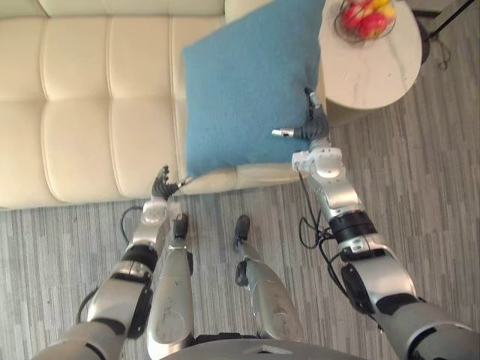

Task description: Pick up cushions and gather them together orderly.

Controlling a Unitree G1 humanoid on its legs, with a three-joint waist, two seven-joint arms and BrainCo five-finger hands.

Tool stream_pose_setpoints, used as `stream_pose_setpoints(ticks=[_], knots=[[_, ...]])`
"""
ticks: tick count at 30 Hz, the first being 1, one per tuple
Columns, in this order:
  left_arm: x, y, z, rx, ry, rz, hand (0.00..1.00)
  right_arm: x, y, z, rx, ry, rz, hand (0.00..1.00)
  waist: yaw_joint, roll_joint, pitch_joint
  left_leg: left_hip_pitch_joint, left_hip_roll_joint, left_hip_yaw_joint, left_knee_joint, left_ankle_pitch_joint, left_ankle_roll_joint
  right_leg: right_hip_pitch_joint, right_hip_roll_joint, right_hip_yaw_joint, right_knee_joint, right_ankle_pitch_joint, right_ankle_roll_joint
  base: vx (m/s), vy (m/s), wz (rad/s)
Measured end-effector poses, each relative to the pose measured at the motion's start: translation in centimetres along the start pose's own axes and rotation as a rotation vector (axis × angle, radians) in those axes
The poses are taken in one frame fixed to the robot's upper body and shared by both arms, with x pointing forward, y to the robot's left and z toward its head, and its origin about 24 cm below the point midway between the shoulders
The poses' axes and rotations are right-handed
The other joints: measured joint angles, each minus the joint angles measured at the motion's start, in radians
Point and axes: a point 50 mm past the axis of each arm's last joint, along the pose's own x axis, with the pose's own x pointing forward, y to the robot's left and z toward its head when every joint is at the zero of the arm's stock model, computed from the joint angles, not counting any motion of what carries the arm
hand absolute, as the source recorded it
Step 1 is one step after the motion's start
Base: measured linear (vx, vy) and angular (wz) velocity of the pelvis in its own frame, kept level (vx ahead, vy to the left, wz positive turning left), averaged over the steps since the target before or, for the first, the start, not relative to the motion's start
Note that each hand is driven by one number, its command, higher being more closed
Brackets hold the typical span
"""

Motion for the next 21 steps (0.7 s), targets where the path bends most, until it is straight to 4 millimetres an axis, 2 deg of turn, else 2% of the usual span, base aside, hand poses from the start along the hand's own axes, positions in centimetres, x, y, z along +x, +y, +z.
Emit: stream_pose_setpoints(ticks=[2,3,6,7,11,14,17,21], knots=[[1.2,-0.1,3.2,-0.002,-0.060,0.002,0.00,1.2,0.4,1.9,0.025,-0.042,0.004,1.00,-0.018,0.000,0.002,-0.063,0.001,-0.002,-0.003,0.015,0.001,-0.063,0.001,-0.004,0.000,0.009,-0.010,-0.09,-0.018,0.03],[1.3,-0.3,3.9,-0.005,-0.072,0.000,0.00,1.3,0.5,2.2,0.030,-0.053,0.002,1.00,-0.020,0.000,0.002,-0.074,0.002,-0.002,-0.003,0.018,0.000,-0.075,0.002,-0.005,0.001,0.010,-0.010,-0.06,-0.014,-0.02],[2.0,-1.1,7.6,-0.028,-0.150,-0.011,0.00,1.2,0.7,3.7,0.134,-0.104,-0.012,1.00,-0.026,0.000,0.009,-0.128,0.014,0.001,0.002,0.026,-0.004,-0.138,0.008,-0.007,0.029,0.012,-0.015,-0.04,-0.031,-0.04],[2.1,-1.4,8.7,-0.035,-0.177,-0.013,1.00,0.9,0.8,4.3,0.178,-0.134,-0.012,1.00,-0.028,0.000,0.009,-0.147,0.021,0.003,0.006,0.026,-0.004,-0.161,0.011,-0.010,0.040,0.010,-0.016,-0.03,-0.044,-0.06],[2.1,-1.4,11.1,-0.085,-0.240,0.008,1.00,0.0,1.4,6.6,0.284,-0.246,0.017,1.00,-0.032,0.000,0.010,-0.223,0.050,0.011,0.072,0.010,-0.017,-0.224,0.030,-0.015,0.069,0.007,-0.021,0.00,-0.045,-0.15],[1.9,-1.3,12.1,-0.106,-0.278,0.003,1.00,-0.8,1.5,6.9,0.334,-0.270,0.026,1.00,-0.023,-0.001,0.016,-0.240,0.079,0.041,0.097,-0.018,-0.019,-0.231,0.041,-0.020,0.086,-0.005,-0.031,0.03,-0.044,-0.03],[1.6,-1.5,13.0,-0.135,-0.311,-0.012,1.00,-1.4,1.7,7.7,0.365,-0.311,0.039,1.00,-0.024,-0.001,0.016,-0.248,0.110,0.102,0.108,-0.020,-0.016,-0.245,0.040,-0.023,0.112,-0.022,-0.034,0.02,-0.015,0.04],[1.2,-1.5,13.5,-0.187,-0.342,-0.016,1.00,-2.3,2.2,7.6,0.407,-0.322,0.047,1.00,-0.023,-0.001,0.016,-0.237,0.105,0.118,0.108,-0.008,-0.013,-0.251,0.030,-0.017,0.129,-0.033,-0.030,0.03,-0.001,-0.01]])
